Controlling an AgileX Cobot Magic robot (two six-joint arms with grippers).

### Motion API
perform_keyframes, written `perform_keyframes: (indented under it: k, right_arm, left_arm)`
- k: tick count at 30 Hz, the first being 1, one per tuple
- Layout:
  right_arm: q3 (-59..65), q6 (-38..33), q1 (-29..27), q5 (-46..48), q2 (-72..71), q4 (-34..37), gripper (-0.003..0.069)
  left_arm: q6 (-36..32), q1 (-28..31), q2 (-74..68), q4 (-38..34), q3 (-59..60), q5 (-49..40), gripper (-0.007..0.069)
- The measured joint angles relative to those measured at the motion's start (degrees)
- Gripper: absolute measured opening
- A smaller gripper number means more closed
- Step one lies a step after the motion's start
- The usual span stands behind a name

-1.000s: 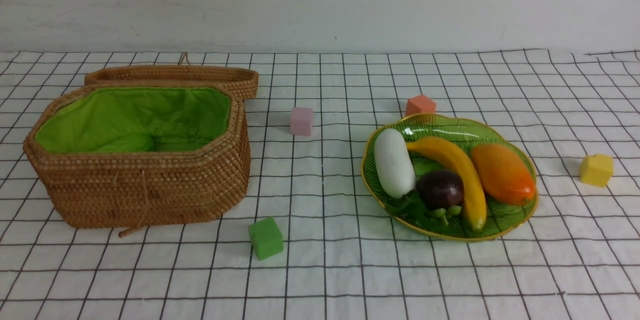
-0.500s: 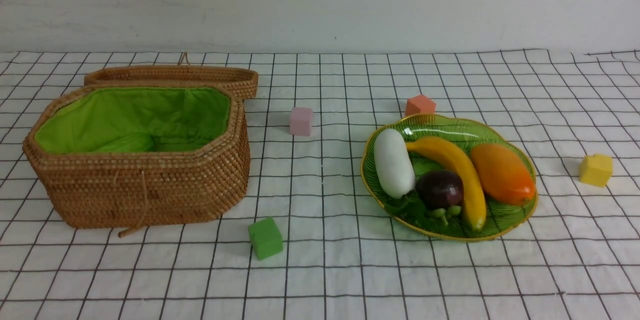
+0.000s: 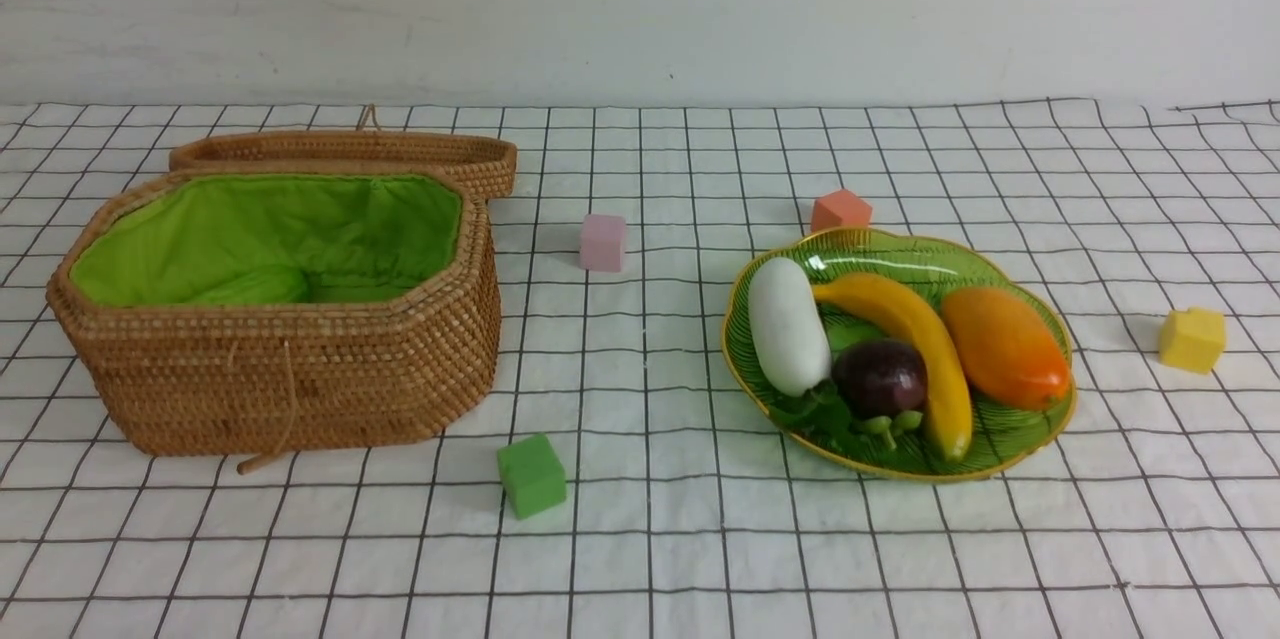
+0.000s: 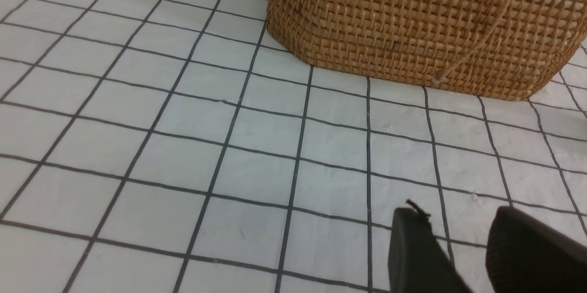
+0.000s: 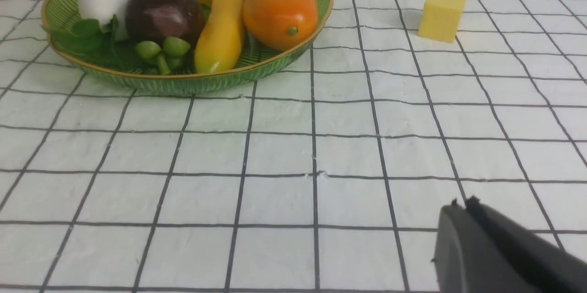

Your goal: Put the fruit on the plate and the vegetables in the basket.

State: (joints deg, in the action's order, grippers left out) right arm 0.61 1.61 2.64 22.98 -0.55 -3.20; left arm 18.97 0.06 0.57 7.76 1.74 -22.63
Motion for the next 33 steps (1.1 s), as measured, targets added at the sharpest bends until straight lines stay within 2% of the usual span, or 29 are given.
perform_keyframes:
  k: [33]
  right_arm:
    - [0.1,0.1,0.0,-0.4,0.0,0.0,0.0036]
  left_arm:
    - [0.0,0.1,0.0,0.1,0.0,0.1,0.0238]
